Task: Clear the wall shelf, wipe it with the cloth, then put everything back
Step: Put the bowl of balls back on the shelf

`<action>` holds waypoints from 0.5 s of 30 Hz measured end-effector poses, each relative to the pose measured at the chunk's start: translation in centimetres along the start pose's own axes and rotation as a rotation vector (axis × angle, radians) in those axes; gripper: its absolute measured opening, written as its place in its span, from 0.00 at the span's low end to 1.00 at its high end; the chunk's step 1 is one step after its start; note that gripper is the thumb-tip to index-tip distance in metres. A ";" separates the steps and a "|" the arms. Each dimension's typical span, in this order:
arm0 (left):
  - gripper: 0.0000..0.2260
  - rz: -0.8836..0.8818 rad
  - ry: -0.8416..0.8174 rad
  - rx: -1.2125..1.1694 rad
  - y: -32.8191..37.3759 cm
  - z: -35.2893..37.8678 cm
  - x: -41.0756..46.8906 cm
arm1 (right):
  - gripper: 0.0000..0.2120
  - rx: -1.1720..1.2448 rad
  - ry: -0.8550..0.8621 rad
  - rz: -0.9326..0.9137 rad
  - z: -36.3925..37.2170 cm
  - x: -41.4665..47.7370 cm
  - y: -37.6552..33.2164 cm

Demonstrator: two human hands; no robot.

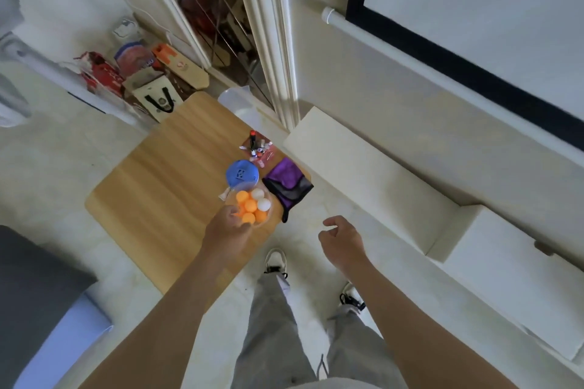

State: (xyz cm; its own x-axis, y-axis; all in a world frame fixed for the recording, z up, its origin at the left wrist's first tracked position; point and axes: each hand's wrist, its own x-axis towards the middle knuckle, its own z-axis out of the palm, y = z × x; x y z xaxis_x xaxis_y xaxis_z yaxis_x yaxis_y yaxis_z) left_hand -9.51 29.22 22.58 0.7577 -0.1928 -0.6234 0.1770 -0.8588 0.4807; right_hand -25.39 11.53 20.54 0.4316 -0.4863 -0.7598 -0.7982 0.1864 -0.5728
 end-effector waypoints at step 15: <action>0.25 -0.023 -0.216 0.144 -6.9 -0.1 19.9 | 0.26 0.125 -0.029 0.330 16.5 13.0 -2.4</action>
State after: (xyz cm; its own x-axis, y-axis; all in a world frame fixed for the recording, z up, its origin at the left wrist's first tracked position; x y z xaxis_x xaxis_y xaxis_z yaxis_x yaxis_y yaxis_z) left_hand 4.40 31.39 6.91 0.5998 -0.2558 -0.7582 0.0898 -0.9200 0.3815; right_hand -10.93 18.84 7.03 0.1723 -0.3584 -0.9175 -0.8400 0.4331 -0.3269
